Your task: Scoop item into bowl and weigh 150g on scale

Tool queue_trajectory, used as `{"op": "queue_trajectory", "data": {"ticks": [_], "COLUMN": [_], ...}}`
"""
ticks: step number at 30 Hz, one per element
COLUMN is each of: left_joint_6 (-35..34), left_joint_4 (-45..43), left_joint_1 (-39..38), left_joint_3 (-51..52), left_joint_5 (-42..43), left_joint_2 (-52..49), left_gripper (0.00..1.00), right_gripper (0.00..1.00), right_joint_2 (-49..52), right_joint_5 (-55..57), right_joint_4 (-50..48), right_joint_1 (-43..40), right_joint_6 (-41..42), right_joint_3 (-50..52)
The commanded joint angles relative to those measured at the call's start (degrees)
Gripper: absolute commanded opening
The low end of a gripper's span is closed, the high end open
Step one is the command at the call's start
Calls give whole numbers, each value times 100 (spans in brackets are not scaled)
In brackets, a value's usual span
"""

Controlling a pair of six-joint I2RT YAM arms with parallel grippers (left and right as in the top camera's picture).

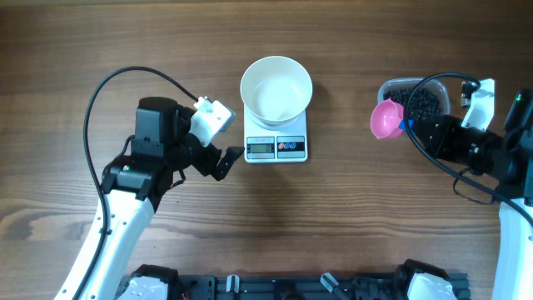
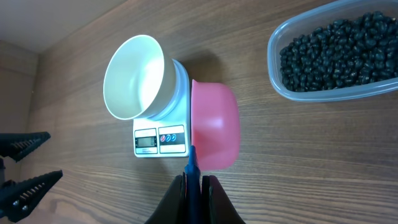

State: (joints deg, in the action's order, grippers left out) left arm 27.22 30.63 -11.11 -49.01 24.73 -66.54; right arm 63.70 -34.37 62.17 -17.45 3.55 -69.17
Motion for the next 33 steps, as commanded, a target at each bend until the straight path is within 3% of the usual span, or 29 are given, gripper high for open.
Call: {"op": "queue_trajectory", "data": {"ticks": [1,30,33], "left_joint_6": [107,109,297], "left_joint_4": [-17,61,44], "left_joint_1": [37,37,37], "left_joint_3": [28,28,28], "left_joint_5": [-35,-37,-326], "left_joint_2": [-37,-37,-37], "left_gripper": [100,100,100], "right_gripper": [4,4,4], "right_joint_2": [26,26,26], "right_joint_5": [52,55,55], "right_joint_4": [31,96,149], "right_joint_1": [-15,-15,-15], "right_joint_6": [-76,-85,-107], "right_joint_3": [-127,-127,-127]}}
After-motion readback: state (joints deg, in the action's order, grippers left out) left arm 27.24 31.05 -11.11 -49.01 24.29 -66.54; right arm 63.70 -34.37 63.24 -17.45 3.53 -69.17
